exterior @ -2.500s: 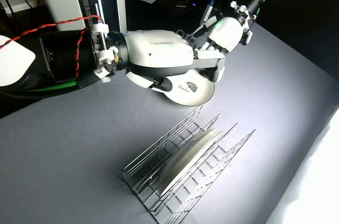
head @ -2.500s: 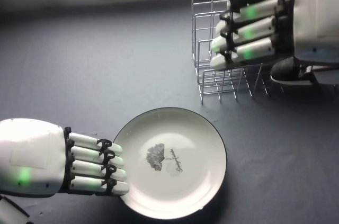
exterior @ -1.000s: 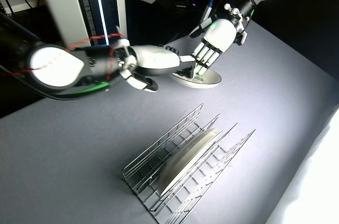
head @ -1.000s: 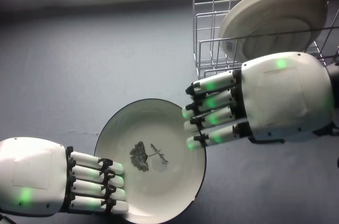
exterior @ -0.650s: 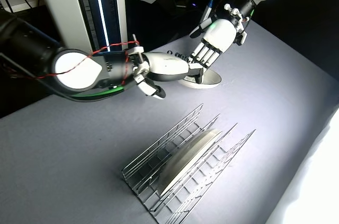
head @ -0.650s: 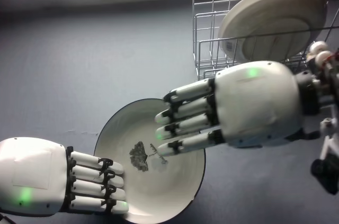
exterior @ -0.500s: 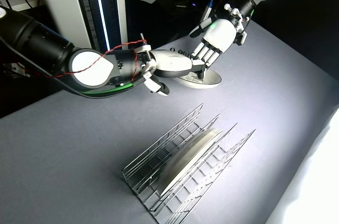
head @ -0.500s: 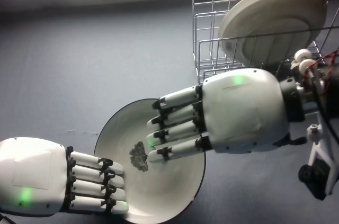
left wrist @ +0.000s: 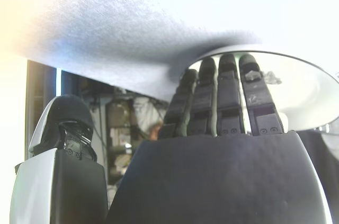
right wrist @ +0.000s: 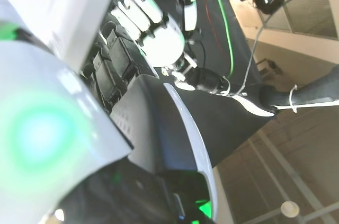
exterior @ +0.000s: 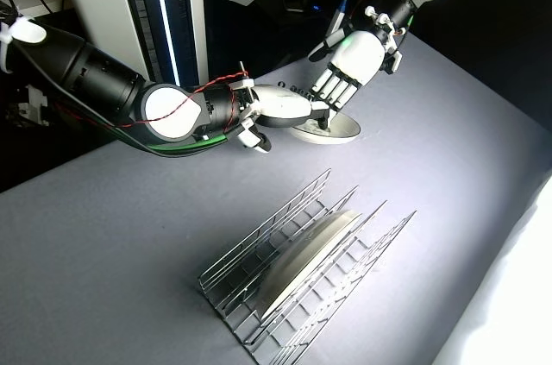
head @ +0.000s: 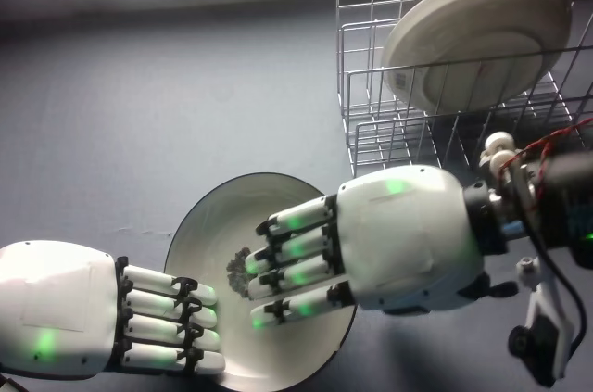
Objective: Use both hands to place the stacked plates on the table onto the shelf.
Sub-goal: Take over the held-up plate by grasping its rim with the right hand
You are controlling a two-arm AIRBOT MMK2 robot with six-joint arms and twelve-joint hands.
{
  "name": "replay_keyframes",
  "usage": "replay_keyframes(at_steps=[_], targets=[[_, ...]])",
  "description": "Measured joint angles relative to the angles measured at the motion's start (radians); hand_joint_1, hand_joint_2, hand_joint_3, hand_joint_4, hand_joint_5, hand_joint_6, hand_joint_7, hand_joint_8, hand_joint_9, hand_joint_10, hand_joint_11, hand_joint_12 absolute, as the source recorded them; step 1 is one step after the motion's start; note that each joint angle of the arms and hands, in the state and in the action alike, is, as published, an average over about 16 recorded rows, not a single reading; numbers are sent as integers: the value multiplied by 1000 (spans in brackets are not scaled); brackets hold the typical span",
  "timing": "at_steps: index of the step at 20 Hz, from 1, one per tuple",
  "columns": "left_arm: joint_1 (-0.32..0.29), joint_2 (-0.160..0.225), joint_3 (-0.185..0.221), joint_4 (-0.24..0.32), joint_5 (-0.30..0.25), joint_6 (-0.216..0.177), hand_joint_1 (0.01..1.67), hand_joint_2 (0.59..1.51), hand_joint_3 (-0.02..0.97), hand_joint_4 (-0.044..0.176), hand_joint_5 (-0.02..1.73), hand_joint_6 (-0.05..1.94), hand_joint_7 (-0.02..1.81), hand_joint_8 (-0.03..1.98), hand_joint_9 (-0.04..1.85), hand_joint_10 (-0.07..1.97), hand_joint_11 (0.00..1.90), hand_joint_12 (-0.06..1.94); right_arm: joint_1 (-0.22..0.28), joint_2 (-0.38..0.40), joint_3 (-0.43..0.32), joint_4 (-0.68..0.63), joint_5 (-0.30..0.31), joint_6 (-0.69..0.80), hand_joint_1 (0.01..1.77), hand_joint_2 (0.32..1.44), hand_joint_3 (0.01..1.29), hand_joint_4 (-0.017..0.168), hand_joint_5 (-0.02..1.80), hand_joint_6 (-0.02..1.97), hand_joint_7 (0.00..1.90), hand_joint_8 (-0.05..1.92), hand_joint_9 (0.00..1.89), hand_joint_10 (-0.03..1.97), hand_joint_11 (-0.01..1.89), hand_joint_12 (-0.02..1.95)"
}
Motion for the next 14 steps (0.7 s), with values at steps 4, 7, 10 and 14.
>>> replay_keyframes(at_steps=[4, 7, 10, 14], targets=[[0, 0, -1, -1, 1, 0, 23, 1145, 20, -11, 4, -21, 52, 8, 30, 9, 21, -13, -16, -25, 18, 2, -12, -4, 1152, 1052, 18, 4, 225, 37, 267, 14, 206, 102, 7, 1006], [-1, 0, -3, -2, 2, -1, 23, 1145, 21, -11, 3, -21, 54, 8, 31, 9, 21, -7, -23, -42, 40, 4, -12, -8, 1149, 1067, 20, 4, 226, 38, 266, 13, 214, 95, 3, 1013], [-1, 0, -4, -3, 2, -1, 23, 1146, 21, -11, 3, -21, 57, 9, 33, 9, 22, -1, -26, -58, 67, 5, -7, -14, 1150, 1078, 23, 4, 234, 36, 271, 6, 228, 90, 0, 1032], [-2, 0, -6, -6, 2, -2, 23, 1149, 20, -11, 2, -24, 64, 11, 36, 9, 21, 6, -21, -75, 105, 9, 6, -22, 1168, 1082, 25, 6, 293, 27, 327, -2, 290, 115, 10, 1140]])
